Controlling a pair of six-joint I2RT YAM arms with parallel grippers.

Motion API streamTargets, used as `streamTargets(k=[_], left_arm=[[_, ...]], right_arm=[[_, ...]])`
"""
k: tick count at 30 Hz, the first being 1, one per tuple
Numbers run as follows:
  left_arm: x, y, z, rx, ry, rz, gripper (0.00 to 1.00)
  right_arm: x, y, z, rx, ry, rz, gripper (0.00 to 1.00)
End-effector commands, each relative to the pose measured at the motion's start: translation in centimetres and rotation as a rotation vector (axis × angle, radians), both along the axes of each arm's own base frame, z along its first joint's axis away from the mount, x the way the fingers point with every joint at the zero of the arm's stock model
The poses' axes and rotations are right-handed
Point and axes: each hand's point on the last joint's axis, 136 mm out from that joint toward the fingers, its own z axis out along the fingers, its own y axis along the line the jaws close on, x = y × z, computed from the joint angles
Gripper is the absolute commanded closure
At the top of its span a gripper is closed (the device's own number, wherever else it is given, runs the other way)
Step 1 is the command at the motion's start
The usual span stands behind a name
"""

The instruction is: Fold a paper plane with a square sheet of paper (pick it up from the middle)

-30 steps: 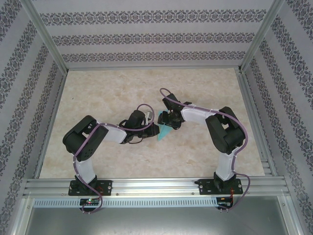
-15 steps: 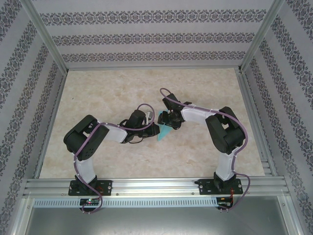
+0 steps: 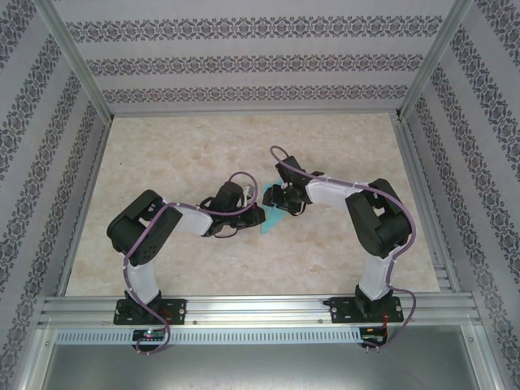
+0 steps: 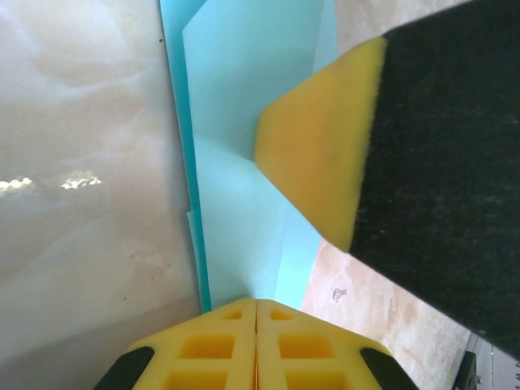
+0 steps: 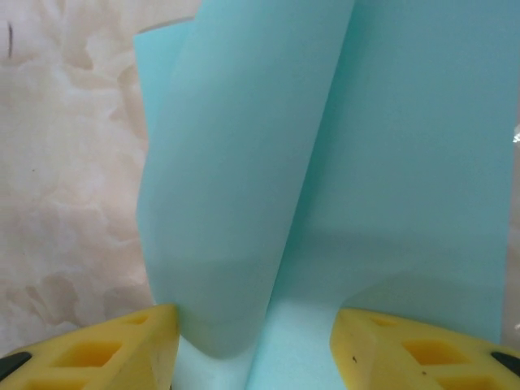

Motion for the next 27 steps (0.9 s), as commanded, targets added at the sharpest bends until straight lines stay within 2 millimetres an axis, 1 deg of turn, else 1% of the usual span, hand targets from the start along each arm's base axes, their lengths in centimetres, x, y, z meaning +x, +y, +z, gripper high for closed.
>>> streamTargets(k=[1, 8, 10, 12, 16, 18, 22, 25, 27], left_arm=[[0.4, 0.5, -0.9, 0.035, 0.019, 0.014, 0.91], [0.4, 0.5, -1.0, 0.038, 0.023, 0.012, 0.91], [0.3, 0.5, -1.1, 0.038, 0.025, 0.011, 0.91], [0.4, 0.5, -1.1, 0.038, 0.026, 0.011, 0.91], [0.4, 0.3, -0.7, 0.032, 0.021, 0.005, 0.91], [0.4, 0.1, -0.2, 0.021, 0.017, -0.008, 0.90], [0.7, -0.6, 2.6, -0.016, -0.025, -0.037, 0.85], [1.5, -0.1, 4.3, 0.007, -0.068, -0.020, 0.84], [2.0, 0.5, 4.5, 0.023, -0.076, 0.009, 0.85]], right_arm=[[-4.0, -2.9, -6.0, -0.085, 0.168, 0.004, 0.44], [-3.8, -3.3, -5.6, -0.053, 0.155, 0.011, 0.46], [-3.8, -3.3, -5.6, -0.052, 0.155, 0.007, 0.48], [-3.9, -3.5, -5.9, -0.058, 0.163, 0.003, 0.51], [-4.1, -3.8, -6.5, -0.083, 0.185, 0.001, 0.53], [-4.3, -3.9, -6.9, -0.102, 0.197, 0.010, 0.53], [-4.6, -4.6, -7.5, -0.142, 0.216, 0.017, 0.54], [-4.6, -4.6, -7.9, -0.148, 0.225, 0.020, 0.54], [-4.7, -4.6, -8.1, -0.146, 0.232, 0.019, 0.54]])
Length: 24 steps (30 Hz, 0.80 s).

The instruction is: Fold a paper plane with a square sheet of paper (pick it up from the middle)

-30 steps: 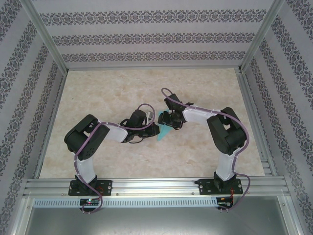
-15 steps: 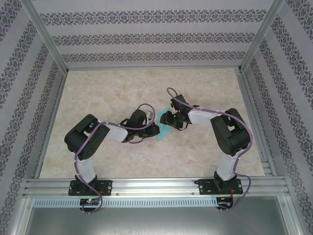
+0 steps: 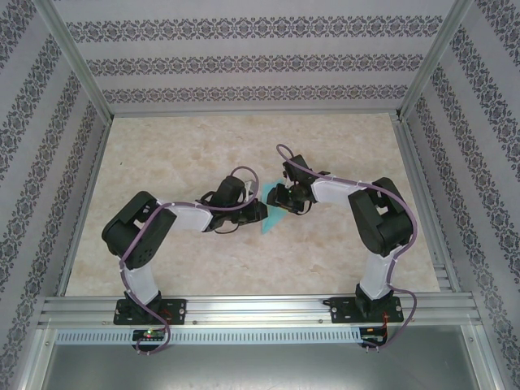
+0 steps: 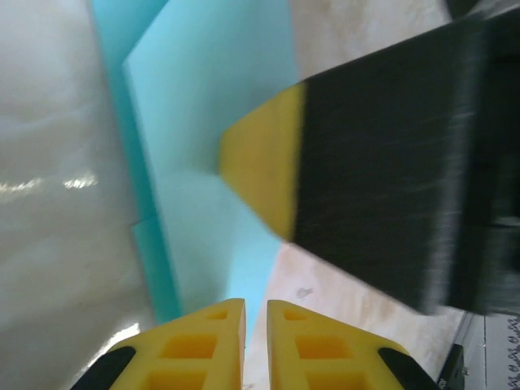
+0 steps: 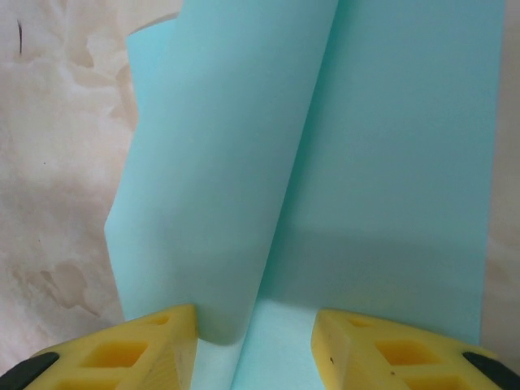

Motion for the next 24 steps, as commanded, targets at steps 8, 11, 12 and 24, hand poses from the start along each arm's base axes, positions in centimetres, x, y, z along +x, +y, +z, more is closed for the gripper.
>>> streamTargets(k=[8, 11, 12, 24], left_arm=[[2.7, 1.4, 0.9, 0.019, -0.033, 0.072, 0.91], [2.9, 0.8, 0.9, 0.003, -0.029, 0.052, 0.91], [2.9, 0.6, 0.8, 0.000, -0.024, 0.048, 0.91], [3.4, 0.2, -1.0, 0.024, 0.010, 0.041, 0.92]], right_arm=[[-4.9, -4.3, -8.0, -0.215, 0.208, -0.001, 0.54], [-5.0, -4.4, -8.1, -0.223, 0.215, -0.004, 0.54], [-5.0, -4.5, -8.1, -0.226, 0.217, -0.006, 0.54], [-5.2, -4.5, -8.3, -0.245, 0.231, -0.008, 0.57]])
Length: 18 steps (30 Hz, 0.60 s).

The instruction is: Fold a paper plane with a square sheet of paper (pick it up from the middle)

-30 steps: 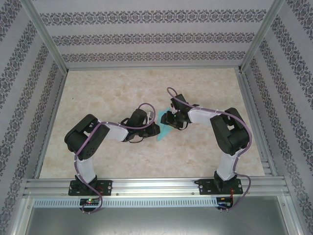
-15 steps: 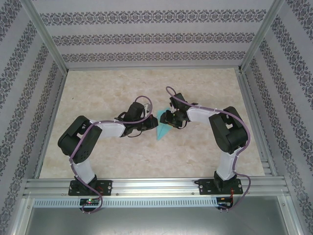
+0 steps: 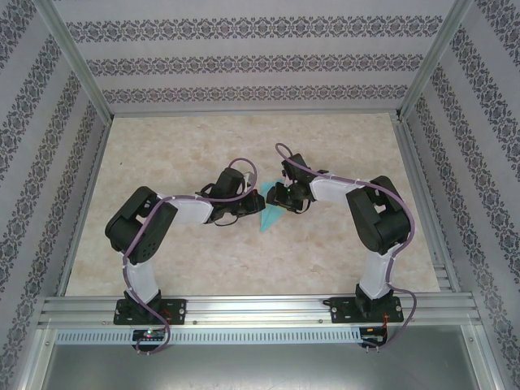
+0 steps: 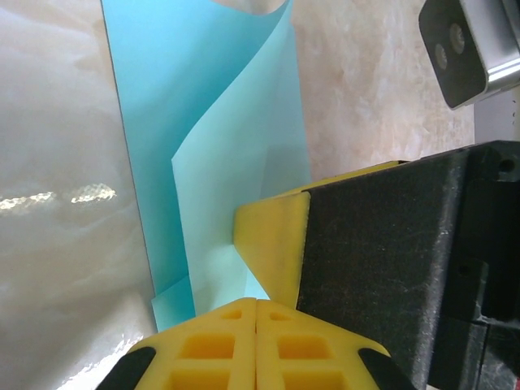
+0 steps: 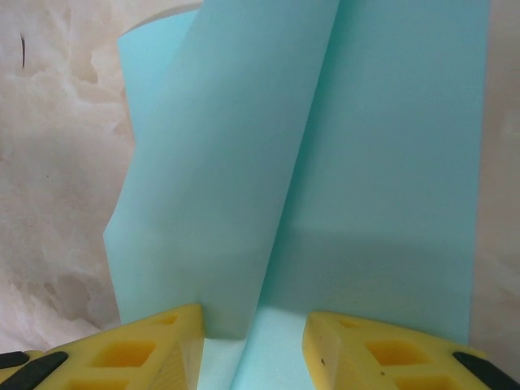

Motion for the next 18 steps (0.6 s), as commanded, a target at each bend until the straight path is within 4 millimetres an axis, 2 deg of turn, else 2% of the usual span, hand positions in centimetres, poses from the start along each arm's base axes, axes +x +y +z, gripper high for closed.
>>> streamTargets(k=[1, 18], left_arm=[[0.7, -0.3, -0.7, 0.009, 0.004, -0.001, 0.92], [0.7, 0.7, -3.0, 0.100, 0.041, 0.019, 0.96]], right_arm=[[-5.5, -4.6, -8.0, -0.242, 0.225, -0.004, 0.57], [-5.5, -4.5, -7.9, -0.245, 0.224, -0.007, 0.58]])
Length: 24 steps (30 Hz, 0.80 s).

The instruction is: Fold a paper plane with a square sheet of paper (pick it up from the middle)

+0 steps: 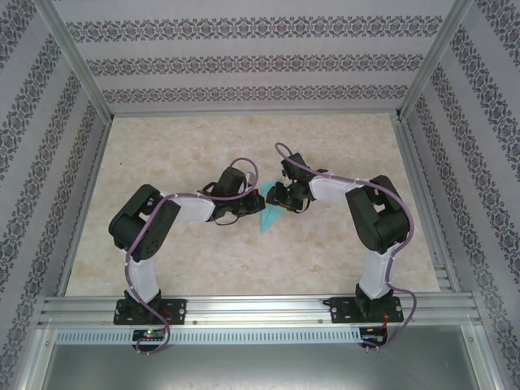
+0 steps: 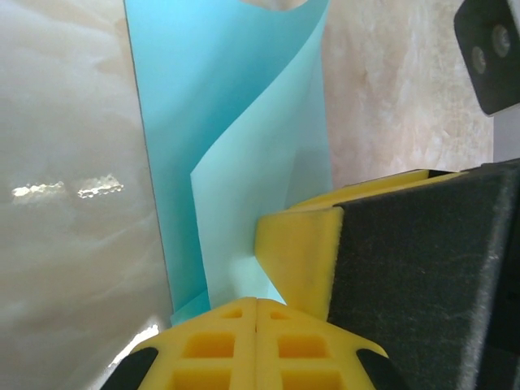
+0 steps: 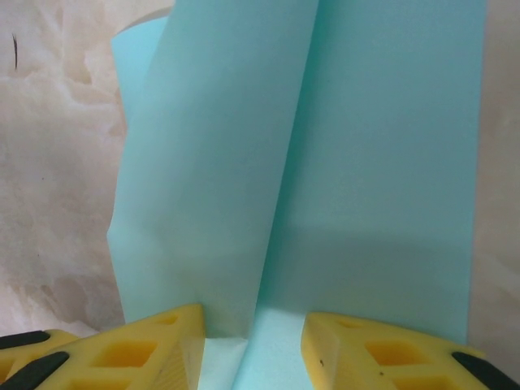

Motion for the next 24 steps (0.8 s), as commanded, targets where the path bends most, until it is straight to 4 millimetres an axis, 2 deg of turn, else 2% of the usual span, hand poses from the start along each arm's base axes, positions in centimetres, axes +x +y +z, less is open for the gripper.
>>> streamTargets(k=[1, 13, 18, 24], left_arm=[[0.2, 0.7, -2.2, 0.075, 0.021, 0.011, 0.96], [0.3, 0.8, -2.5, 0.087, 0.026, 0.011, 0.97], [0.3, 0.7, -2.2, 0.083, 0.024, 0.010, 0.97], [0.6, 0.8, -0.9, 0.091, -0.003, 0.007, 0.97]], right_arm=[[-5.5, -4.5, -7.8, -0.232, 0.213, -0.003, 0.58], [-5.6, -4.7, -8.0, -0.239, 0.219, -0.004, 0.60], [-5.8, -5.1, -8.5, -0.268, 0.232, -0.003, 0.63], [-6.1, -5.7, -8.9, -0.322, 0.241, 0.002, 0.63]])
